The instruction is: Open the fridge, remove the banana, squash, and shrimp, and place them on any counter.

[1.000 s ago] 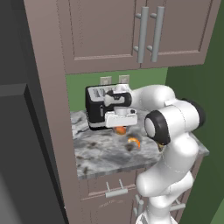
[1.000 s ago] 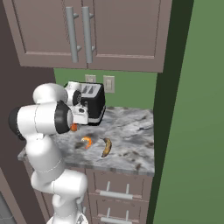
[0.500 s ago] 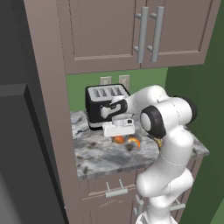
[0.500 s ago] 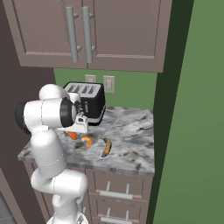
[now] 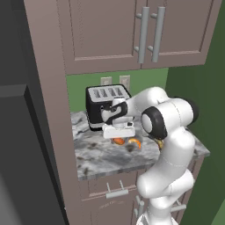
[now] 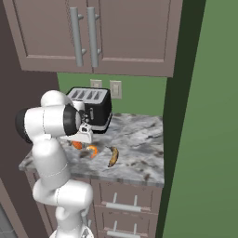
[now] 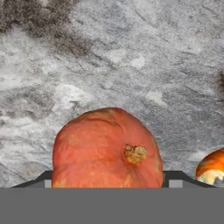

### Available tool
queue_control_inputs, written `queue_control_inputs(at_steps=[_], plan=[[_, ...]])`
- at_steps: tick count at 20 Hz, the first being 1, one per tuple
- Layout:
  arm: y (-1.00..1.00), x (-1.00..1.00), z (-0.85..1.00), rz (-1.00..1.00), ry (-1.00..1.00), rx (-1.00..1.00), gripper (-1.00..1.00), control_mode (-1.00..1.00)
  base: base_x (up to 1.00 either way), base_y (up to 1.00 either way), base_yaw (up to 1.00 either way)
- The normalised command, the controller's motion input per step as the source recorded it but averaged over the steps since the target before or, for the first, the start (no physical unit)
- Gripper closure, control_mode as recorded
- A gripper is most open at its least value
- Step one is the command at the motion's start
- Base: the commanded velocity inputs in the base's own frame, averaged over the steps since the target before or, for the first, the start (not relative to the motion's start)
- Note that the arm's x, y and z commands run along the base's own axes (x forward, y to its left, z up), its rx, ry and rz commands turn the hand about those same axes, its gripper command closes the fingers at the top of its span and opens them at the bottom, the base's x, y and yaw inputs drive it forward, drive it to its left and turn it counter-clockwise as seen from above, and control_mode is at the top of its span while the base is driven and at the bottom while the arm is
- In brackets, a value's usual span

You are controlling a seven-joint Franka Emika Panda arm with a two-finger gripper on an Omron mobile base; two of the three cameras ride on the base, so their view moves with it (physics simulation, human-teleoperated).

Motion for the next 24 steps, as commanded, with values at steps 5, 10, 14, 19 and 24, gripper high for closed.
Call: queue_control_inputs(at_steps=[5,10,14,19,24], plan=[[0.0,-0.34,-0.1,-0.16,-0.12,0.0,-1.0,-1.0,0.0,0.0,0.0],[0.0,-0.2,0.0,-0.1,-0.01,0.0,-1.0,-1.0,0.0,0.0,0.0],[0.0,-0.33,0.0,-0.09,0.0,0.0,-1.0,-1.0,0.0,0.0,0.0],[0.0,-0.15,0.03,-0.02,0.0,-0.01,-1.0,-1.0,0.0,0.0,0.0],[0.0,-0.29,0.37,-0.1,0.0,-0.08,-1.0,-1.0,0.0,0.0,0.0]])
